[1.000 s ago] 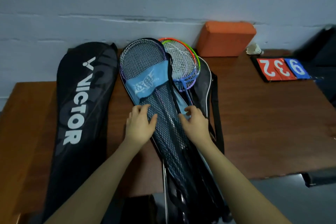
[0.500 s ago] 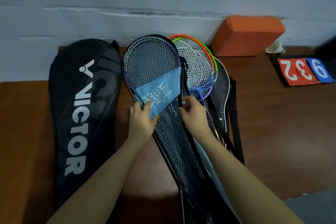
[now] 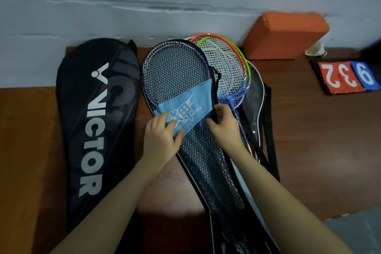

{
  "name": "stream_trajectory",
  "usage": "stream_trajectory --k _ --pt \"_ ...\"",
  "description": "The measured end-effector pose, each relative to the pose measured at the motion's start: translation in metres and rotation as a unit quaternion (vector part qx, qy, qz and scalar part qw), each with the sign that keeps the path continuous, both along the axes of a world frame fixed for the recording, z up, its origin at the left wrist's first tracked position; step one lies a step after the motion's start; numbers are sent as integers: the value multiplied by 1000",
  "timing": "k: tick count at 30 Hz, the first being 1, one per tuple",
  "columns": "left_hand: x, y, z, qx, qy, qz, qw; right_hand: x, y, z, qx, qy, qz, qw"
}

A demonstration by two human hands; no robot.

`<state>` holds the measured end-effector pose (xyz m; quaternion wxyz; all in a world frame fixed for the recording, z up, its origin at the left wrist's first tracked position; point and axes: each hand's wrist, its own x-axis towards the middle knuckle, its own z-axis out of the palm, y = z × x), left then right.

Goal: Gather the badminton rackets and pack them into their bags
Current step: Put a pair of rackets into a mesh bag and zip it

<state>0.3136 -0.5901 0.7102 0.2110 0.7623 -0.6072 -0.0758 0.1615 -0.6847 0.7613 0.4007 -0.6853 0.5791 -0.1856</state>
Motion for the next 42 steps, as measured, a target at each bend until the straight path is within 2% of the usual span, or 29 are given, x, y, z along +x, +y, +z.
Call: stream_trajectory --k 3,6,10,14,22,29,34,38,42 --pt "6 -25 14 -3 6 -5 1000 17 -20 7 32 -41 -54 997" --pt "13 -57 35 -16 18 -17 1000 29 -41 13 19 -72 -112 991" --pt "22 -99 57 -63 25 -50 996 41 -66 19 39 -83 -138 986" --pt "27 -137 62 -74 46 -72 994 44 -80 27 44 -123 -147 981" --pt "51 -182 80 -65 45 -152 985 32 -82 61 -24 -134 -12 991" --pt "67 -185 81 -171 84 -134 972 36 -88 63 -30 -144 0 989" --pt "68 -183 87 -199 102 -134 965 44 -102 62 -92 -100 17 991" --pt "71 -179 94 -189 93 -140 967 49 -119 71 -77 -160 25 984" --pt "76 -179 94 -194 23 -199 960 56 -135 72 -20 -172 66 983"
